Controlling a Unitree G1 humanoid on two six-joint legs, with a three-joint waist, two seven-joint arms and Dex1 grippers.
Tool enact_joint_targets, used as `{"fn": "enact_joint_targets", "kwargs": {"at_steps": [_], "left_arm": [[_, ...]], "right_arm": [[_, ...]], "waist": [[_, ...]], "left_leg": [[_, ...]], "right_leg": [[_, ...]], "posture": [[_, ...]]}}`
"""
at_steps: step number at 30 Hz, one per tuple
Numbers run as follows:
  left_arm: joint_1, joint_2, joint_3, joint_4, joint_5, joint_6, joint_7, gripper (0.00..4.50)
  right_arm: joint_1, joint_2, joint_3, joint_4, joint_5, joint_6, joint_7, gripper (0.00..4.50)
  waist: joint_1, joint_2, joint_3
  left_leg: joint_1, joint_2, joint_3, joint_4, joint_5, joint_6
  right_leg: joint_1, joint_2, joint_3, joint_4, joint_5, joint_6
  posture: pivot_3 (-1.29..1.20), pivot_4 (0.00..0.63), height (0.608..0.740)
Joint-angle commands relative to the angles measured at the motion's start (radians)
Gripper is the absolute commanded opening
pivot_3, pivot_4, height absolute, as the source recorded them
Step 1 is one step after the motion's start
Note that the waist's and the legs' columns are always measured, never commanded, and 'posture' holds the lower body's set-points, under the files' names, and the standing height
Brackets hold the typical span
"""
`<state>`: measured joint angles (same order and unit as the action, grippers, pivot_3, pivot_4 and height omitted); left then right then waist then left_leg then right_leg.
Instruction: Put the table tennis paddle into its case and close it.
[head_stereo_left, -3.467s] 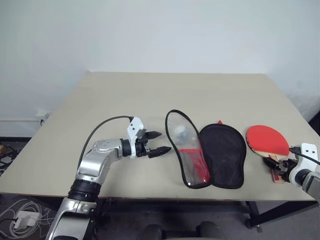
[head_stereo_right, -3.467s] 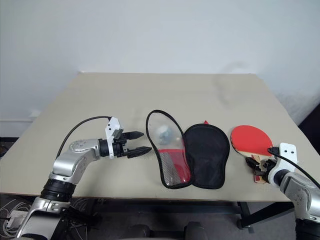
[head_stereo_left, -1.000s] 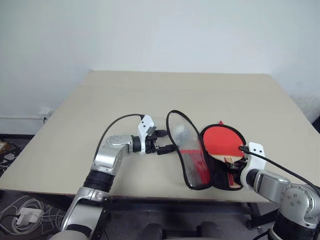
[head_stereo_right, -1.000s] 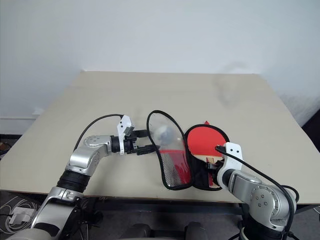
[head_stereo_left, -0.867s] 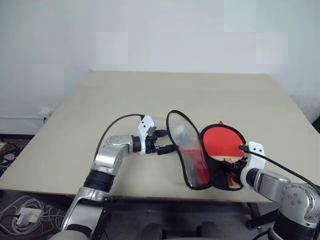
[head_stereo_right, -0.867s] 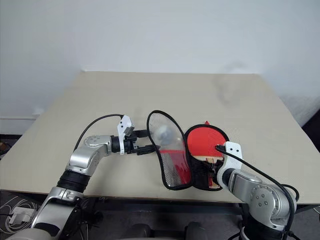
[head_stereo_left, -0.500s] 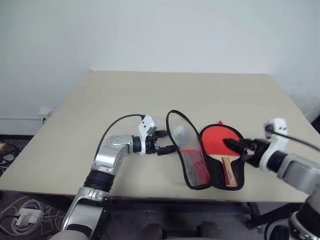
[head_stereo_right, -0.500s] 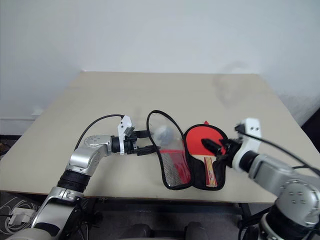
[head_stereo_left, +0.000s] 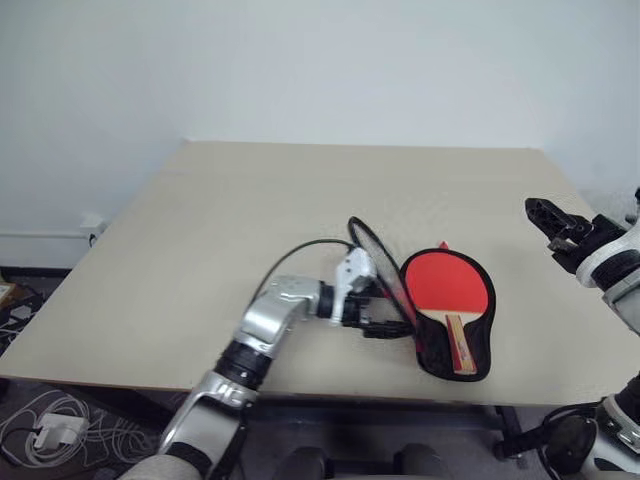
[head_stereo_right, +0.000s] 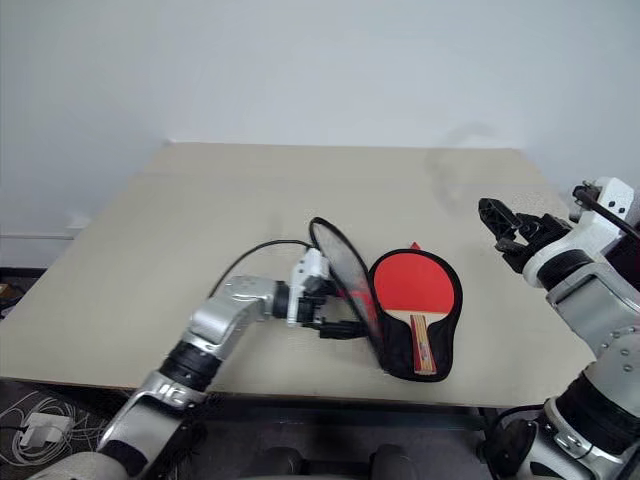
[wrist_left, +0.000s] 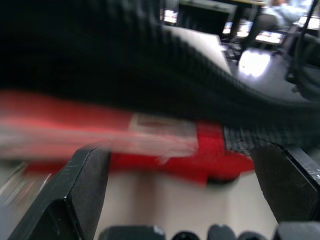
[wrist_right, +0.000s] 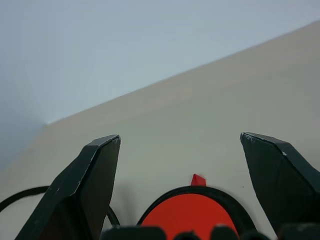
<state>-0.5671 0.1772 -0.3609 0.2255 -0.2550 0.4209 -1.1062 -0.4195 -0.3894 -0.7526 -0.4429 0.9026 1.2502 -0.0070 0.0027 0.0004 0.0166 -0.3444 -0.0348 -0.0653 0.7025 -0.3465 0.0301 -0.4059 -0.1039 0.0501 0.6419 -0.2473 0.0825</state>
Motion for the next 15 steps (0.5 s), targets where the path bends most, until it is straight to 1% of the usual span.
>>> {"fn": "enact_joint_targets", "kwargs": {"at_steps": [1,4,7,9,13,15], "left_arm": [[-0.063,-0.074,-0.006,0.062,0.027,-0.042,0.059,4.5],[-0.081,-0.13,-0.006,0.107,0.038,-0.052,0.092,4.5],[-0.081,-0.146,0.006,0.117,0.043,-0.048,0.107,4.5],[-0.079,-0.146,0.026,0.104,0.03,-0.005,0.125,4.5],[-0.085,-0.117,0.052,0.066,0.022,0.174,0.19,4.5],[-0.072,-0.099,0.053,0.034,0.012,0.239,0.192,4.5]], "right_arm": [[0.004,0.005,0.033,-0.007,-0.041,-0.096,-0.026,4.15],[0.02,0.03,0.047,0.0,-0.055,-0.153,-0.04,4.15],[0.03,0.042,0.051,0.004,-0.044,-0.188,-0.045,4.15],[0.048,0.038,0.074,0.005,-0.058,-0.203,-0.045,4.15],[0.079,0.043,0.131,0.016,-0.087,-0.232,-0.043,4.15],[0.087,0.049,0.155,0.026,-0.097,-0.246,-0.04,4.15]], "waist": [[-0.001,0.001,0.0],[-0.001,0.001,0.0],[-0.001,0.001,0.0],[-0.001,0.002,0.0],[-0.002,0.002,0.0],[-0.003,0.002,0.0]], "left_leg": [[0.0,0.0,0.0,0.0,0.0,0.0],[0.0,0.0,0.001,0.0,0.0,0.0],[0.0,0.0,0.001,0.0,0.0,0.0],[0.0,0.0,0.001,0.0,0.0,0.0],[0.0,0.0,0.0,0.0,0.0,0.001],[0.0,0.0,0.0,0.0,0.0,0.001]], "right_leg": [[0.0,0.0,0.0,0.0,0.0,0.0],[0.0,0.0,0.001,0.0,0.0,0.0],[0.0,0.0,0.001,0.0,0.0,0.0],[0.0,0.0,0.001,0.0,0.0,0.0],[0.0,0.0,0.001,0.0,0.0,0.0],[0.0,0.0,0.001,0.0,0.0,0.0]], "posture": [[0.0,0.0,0.716],[0.0,0.0,0.716],[0.0,0.0,0.716],[0.0,0.0,0.716],[0.0,0.0,0.716],[0.0,0.0,0.716]]}}
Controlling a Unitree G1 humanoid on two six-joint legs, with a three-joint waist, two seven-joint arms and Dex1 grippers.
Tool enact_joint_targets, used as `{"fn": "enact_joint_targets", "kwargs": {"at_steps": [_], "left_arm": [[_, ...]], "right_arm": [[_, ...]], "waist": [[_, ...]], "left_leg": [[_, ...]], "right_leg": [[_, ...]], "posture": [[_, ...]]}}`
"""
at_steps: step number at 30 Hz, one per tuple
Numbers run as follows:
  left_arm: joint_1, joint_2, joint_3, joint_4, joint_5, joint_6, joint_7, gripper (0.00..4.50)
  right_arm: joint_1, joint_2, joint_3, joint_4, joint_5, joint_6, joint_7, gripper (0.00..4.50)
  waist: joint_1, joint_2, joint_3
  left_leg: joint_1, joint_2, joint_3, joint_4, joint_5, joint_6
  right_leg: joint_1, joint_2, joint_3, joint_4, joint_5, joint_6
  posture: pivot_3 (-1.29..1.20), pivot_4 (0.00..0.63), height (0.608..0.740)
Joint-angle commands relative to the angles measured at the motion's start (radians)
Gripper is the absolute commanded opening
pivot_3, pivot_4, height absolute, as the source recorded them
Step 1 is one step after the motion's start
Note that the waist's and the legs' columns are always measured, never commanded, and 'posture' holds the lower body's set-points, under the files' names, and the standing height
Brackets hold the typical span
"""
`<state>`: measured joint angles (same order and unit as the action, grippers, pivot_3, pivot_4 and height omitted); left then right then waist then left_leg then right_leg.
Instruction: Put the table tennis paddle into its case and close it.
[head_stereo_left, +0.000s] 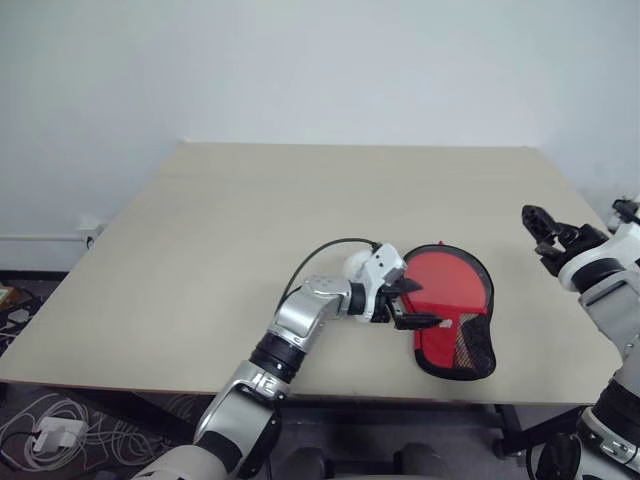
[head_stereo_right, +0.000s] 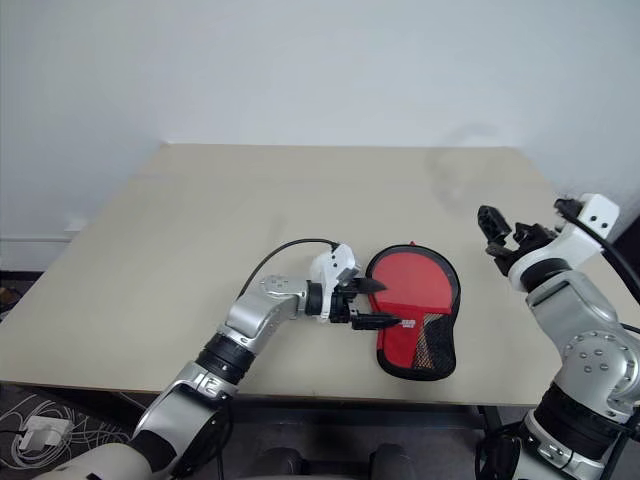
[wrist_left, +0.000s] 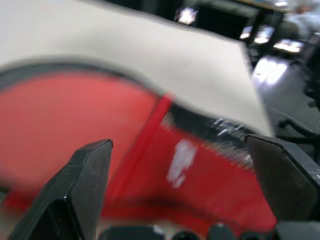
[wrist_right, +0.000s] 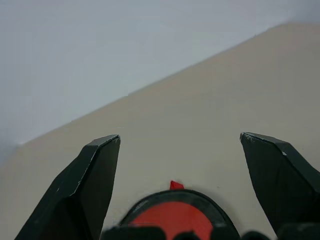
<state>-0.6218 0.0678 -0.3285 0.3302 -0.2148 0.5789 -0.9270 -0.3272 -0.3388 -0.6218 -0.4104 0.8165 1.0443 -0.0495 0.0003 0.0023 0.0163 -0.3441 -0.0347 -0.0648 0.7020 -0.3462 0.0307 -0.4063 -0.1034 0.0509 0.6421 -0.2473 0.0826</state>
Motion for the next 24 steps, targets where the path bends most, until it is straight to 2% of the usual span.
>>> {"fn": "enact_joint_targets", "kwargs": {"at_steps": [1,7,12,15,24], "left_arm": [[-0.005,0.025,0.016,-0.097,-0.037,0.11,0.002,4.5],[-0.005,0.053,-0.056,-0.139,-0.039,0.343,0.02,4.5],[-0.061,-0.032,0.004,-0.057,-0.098,0.49,0.064,4.5],[-0.092,-0.084,0.038,0.001,-0.117,0.521,0.09,4.5],[-0.134,-0.166,0.085,0.09,-0.18,0.635,0.103,4.5]], "right_arm": [[-0.003,0.004,0.031,-0.004,-0.012,-0.048,0.001,4.15],[0.004,0.002,0.071,0.015,-0.03,-0.075,0.006,4.15],[0.011,-0.006,0.083,0.034,-0.042,-0.09,0.007,4.15],[0.021,-0.01,0.084,0.034,-0.047,-0.096,0.005,4.15],[0.047,-0.009,0.074,0.032,-0.049,-0.101,-0.012,4.15]], "waist": [[0.0,0.0,0.0],[0.002,0.0,0.0],[0.002,0.0,0.0],[0.002,0.0,0.0],[0.003,0.0,0.0]], "left_leg": [[0.0,0.0,0.0,0.0,0.0,0.0],[0.0,0.0,-0.001,0.0,0.0,0.0],[0.0,0.0,-0.001,0.0,0.0,0.0],[0.0,0.0,-0.001,0.0,0.0,0.0],[0.0,0.0,-0.001,0.0,0.0,0.0]], "right_leg": [[0.0,0.0,0.0,0.0,0.0,0.0],[0.0,0.0,0.0,0.0,0.0,0.0],[0.001,0.0,-0.001,0.0,0.0,0.0],[0.0,0.0,0.0,-0.001,0.0,0.0],[0.001,0.0,0.0,-0.001,0.0,0.0]], "posture": [[0.0,0.0,0.716],[0.0,0.0,0.716],[0.0,0.0,0.716],[0.0,0.0,0.716],[0.0,0.0,0.716]]}}
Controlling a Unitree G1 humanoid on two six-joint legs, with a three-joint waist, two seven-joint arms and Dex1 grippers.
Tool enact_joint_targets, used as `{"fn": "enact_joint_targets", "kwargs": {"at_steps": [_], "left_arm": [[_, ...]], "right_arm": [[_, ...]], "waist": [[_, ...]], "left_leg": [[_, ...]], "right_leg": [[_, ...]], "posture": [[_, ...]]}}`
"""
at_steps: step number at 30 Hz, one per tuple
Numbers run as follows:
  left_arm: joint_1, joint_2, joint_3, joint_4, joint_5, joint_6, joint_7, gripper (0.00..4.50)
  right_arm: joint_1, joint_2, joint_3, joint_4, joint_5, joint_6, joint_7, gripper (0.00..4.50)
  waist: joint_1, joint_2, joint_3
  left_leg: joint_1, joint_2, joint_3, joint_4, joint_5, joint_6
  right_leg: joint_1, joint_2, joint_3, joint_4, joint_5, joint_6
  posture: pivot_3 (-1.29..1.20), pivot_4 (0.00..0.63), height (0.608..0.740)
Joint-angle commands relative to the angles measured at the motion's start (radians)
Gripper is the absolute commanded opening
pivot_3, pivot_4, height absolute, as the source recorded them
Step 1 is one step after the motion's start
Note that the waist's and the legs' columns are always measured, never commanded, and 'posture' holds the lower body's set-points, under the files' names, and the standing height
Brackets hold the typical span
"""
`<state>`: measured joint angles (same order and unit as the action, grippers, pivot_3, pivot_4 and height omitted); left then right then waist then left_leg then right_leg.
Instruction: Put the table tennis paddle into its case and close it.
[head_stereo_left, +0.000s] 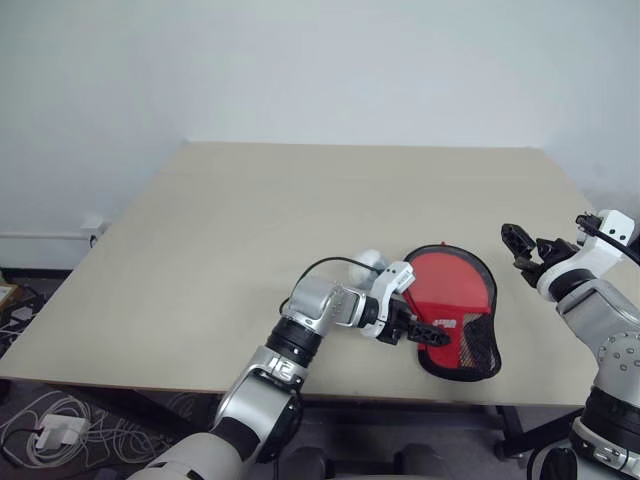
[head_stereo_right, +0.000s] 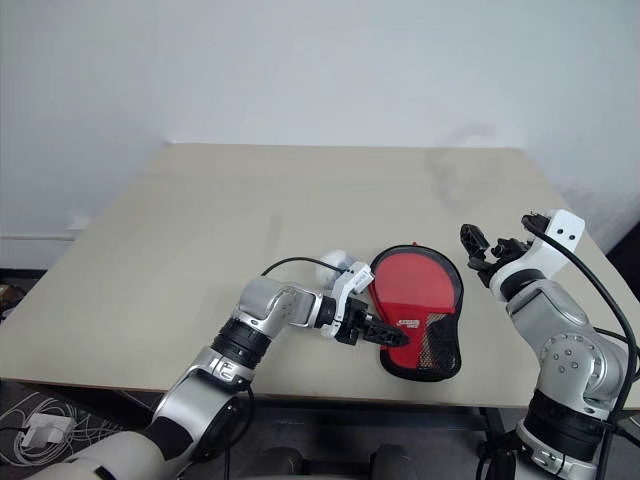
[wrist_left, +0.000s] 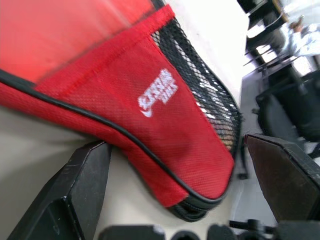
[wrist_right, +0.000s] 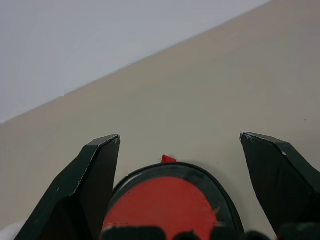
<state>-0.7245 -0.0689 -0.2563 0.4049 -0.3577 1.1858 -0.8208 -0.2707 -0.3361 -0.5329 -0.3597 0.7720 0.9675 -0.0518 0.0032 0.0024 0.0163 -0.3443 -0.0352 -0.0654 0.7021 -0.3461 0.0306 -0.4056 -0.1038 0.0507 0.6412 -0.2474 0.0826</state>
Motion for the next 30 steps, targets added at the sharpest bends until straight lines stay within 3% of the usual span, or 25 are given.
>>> {"fn": "enact_joint_targets", "kwargs": {"at_steps": [1,2,5,16,30], "left_arm": [[-0.036,-0.034,0.021,0.028,-0.042,0.038,-0.001,4.5],[-0.041,-0.039,0.03,0.04,-0.05,0.047,0.0,4.5],[-0.054,-0.048,0.05,0.072,-0.048,0.066,0.021,3.9],[-0.07,-0.02,0.099,0.072,-0.089,0.16,0.035,0.03],[-0.09,-0.041,0.19,0.164,-0.134,0.261,0.095,0.03]], "right_arm": [[-0.007,-0.011,-0.016,-0.018,-0.006,-0.026,-0.013,4.15],[-0.005,-0.011,-0.016,-0.016,-0.008,-0.027,-0.015,4.15],[0.0,-0.011,-0.014,-0.014,-0.013,-0.031,-0.024,4.18],[0.002,-0.006,-0.026,-0.002,-0.028,-0.035,-0.033,4.18],[0.004,-0.004,-0.015,0.007,-0.044,-0.046,-0.047,4.18]], "waist": [[0.0,0.0,0.0],[0.0,0.0,0.0],[0.0,0.0,0.0],[-0.001,0.0,0.0],[-0.001,0.0,0.0]], "left_leg": [[0.0,0.0,0.0,0.0,0.0,0.0],[0.0,0.0,0.0,0.0,0.0,0.0],[0.0,0.0,0.0,0.0,0.0,0.0],[0.0,0.0,0.0,0.0,0.0,0.0],[0.0,0.0,0.0,0.0,0.0,0.0]], "right_leg": [[0.0,0.0,0.0,0.0,0.0,0.0],[0.0,0.0,0.0,0.0,0.0,0.0],[0.0,0.0,0.0,0.0,0.0,0.0],[-0.001,0.0,0.0,0.0,0.0,0.0],[-0.001,0.0,0.001,0.0,0.0,0.0]], "posture": [[0.0,0.0,0.716],[0.0,0.0,0.716],[0.0,0.0,0.716],[0.0,0.0,0.716],[0.0,0.0,0.716]]}}
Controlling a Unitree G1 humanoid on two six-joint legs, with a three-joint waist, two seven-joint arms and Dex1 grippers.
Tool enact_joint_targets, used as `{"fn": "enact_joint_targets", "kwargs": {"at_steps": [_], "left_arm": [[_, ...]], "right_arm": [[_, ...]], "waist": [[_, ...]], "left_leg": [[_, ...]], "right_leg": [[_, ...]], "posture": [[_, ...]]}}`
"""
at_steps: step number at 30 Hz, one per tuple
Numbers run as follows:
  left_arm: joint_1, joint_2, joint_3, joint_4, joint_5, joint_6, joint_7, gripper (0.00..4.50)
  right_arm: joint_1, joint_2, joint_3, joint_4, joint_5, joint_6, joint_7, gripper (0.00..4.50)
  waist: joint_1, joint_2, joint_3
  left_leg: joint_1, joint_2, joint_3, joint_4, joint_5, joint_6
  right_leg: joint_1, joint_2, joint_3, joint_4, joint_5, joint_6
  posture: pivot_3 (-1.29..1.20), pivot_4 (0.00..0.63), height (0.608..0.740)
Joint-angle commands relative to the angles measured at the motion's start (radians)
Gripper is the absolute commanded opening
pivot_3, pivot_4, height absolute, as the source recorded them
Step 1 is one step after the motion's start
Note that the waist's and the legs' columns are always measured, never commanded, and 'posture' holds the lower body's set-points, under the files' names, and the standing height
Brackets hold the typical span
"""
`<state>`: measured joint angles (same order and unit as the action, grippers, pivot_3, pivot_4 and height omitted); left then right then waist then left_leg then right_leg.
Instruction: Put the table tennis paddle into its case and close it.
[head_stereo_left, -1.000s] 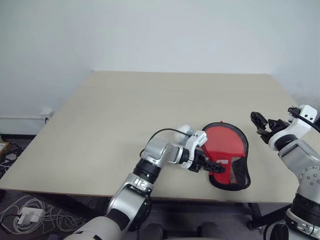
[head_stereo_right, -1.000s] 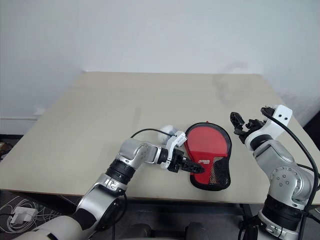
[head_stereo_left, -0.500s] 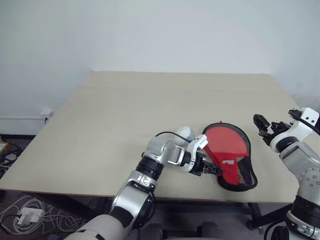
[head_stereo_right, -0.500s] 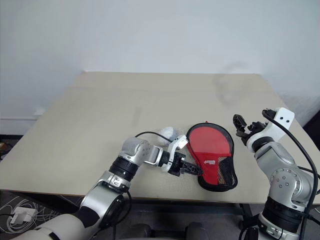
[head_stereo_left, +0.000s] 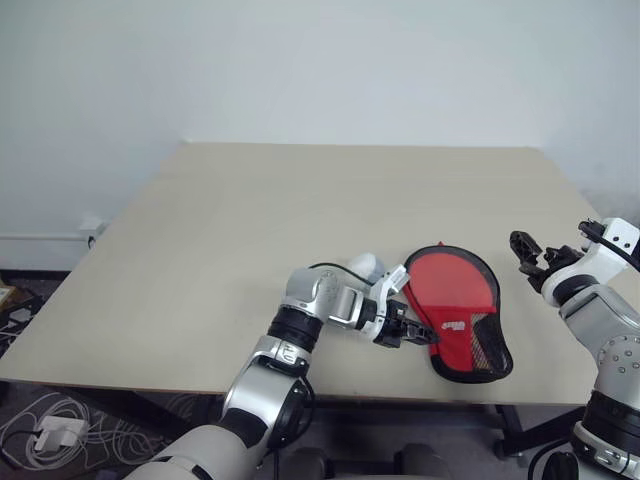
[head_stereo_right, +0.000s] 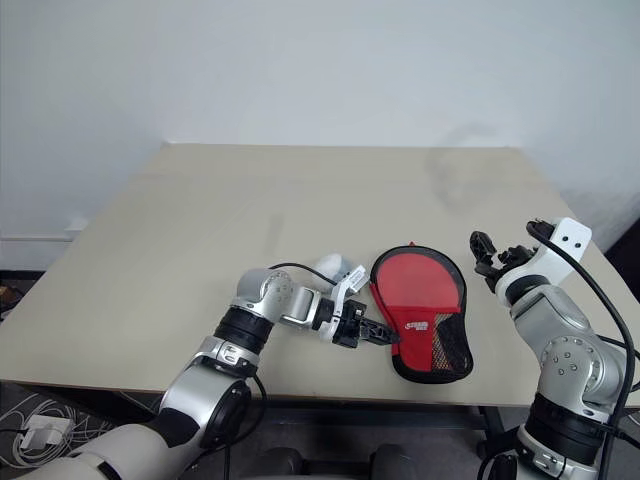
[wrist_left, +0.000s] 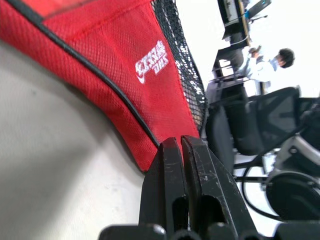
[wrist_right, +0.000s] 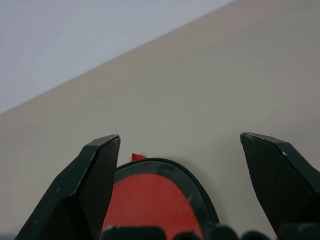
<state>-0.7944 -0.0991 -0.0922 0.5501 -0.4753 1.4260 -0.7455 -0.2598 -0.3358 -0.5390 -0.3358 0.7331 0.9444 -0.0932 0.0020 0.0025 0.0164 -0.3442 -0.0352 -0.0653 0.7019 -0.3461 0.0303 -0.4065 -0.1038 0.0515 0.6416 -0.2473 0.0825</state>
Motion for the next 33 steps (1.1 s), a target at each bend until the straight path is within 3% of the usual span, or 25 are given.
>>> {"fn": "enact_joint_targets", "kwargs": {"at_steps": [1,8,12,19,28,33], "left_arm": [[-0.024,-0.02,0.034,0.034,-0.014,0.021,0.036,0.03],[-0.011,-0.034,-0.008,-0.019,0.015,-0.097,0.096,0.03],[-0.001,-0.013,-0.034,-0.048,0.024,-0.101,0.112,1.26],[-0.035,-0.032,0.06,0.016,0.0,0.012,0.173,3.68],[-0.113,-0.138,0.187,0.195,-0.033,-0.014,0.27,3.68],[-0.135,-0.156,0.181,0.238,-0.082,0.021,0.22,3.68]], "right_arm": [[-0.007,-0.003,-0.008,-0.016,-0.007,-0.024,-0.006,4.18],[0.0,-0.007,0.018,-0.024,-0.048,-0.045,-0.006,4.18],[0.001,-0.004,0.026,-0.022,-0.06,-0.048,-0.005,4.18],[-0.003,0.004,0.035,-0.015,-0.075,-0.051,-0.003,4.18],[-0.01,0.002,0.04,-0.004,-0.077,-0.051,-0.003,4.18],[-0.011,0.001,0.045,-0.001,-0.083,-0.053,-0.005,4.18]], "waist": [[0.0,0.0,0.0],[0.0,0.0,0.0],[0.0,0.0,0.0],[0.0,0.0,0.0],[0.0,0.0,0.0],[0.001,0.0,0.0]], "left_leg": [[0.0,0.0,0.0,0.0,0.0,0.0],[0.0,0.0,0.0,0.0,0.0,0.0],[0.0,0.0,0.001,0.0,0.0,0.0],[0.0,0.0,0.001,-0.001,0.0,0.0],[0.001,0.0,0.001,0.0,0.0,0.0],[0.001,0.0,0.001,0.0,0.0,0.0]], "right_leg": [[0.0,0.0,0.0,0.0,0.0,0.0],[0.0,0.0,0.001,0.0,0.0,0.0],[-0.001,0.0,0.001,0.0,0.0,0.0],[-0.001,0.0,0.001,0.0,0.0,0.0],[0.0,0.0,0.001,0.0,0.0,0.0],[0.001,0.0,0.001,0.0,0.0,0.0]], "posture": [[0.0,0.0,0.716],[0.0,0.0,0.716],[0.0,0.0,0.716],[0.0,0.0,0.716],[0.0,0.0,0.716],[0.0,0.0,0.716]]}}
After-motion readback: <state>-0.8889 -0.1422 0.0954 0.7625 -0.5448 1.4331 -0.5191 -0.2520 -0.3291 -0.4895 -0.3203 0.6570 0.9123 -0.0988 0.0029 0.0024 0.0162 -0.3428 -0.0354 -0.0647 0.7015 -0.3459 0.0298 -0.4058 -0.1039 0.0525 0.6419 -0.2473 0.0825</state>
